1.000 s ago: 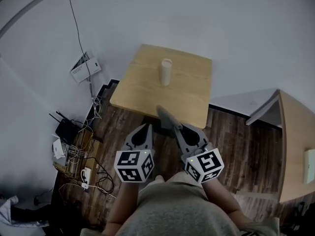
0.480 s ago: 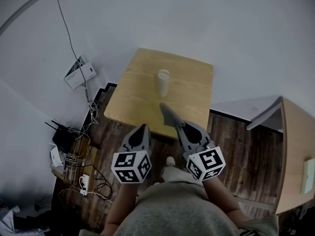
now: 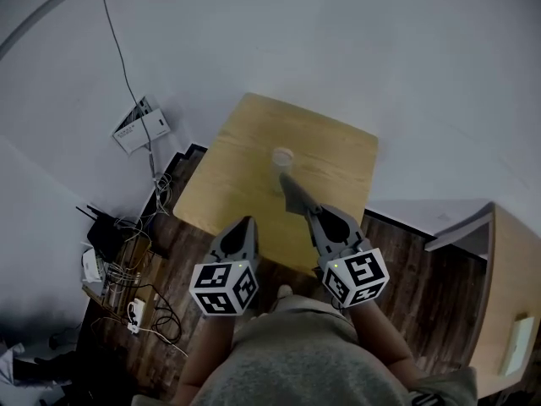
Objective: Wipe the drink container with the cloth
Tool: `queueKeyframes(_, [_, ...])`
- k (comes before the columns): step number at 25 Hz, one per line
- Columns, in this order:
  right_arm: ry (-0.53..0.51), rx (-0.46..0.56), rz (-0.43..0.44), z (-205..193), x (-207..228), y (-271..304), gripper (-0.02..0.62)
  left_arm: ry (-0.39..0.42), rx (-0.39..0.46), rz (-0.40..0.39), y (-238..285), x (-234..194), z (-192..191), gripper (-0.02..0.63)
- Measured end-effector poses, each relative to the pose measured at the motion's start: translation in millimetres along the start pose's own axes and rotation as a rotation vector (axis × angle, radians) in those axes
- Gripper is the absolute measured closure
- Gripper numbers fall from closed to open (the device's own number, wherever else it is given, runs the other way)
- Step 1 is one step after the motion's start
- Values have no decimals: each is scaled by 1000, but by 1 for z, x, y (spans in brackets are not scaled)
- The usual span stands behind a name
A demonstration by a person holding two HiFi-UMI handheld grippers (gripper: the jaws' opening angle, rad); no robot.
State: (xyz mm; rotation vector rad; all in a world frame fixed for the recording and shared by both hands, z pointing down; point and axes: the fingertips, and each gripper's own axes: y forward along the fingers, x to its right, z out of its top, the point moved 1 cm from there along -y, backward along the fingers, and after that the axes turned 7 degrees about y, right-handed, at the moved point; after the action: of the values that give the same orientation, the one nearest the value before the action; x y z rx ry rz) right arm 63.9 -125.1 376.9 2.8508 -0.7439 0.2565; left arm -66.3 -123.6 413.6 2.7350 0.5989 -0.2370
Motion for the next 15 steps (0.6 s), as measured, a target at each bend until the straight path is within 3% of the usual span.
queueKeyframes(15, [-69,-39,46,15,84,71,581,-29,-47,62,50,-9,-11,603])
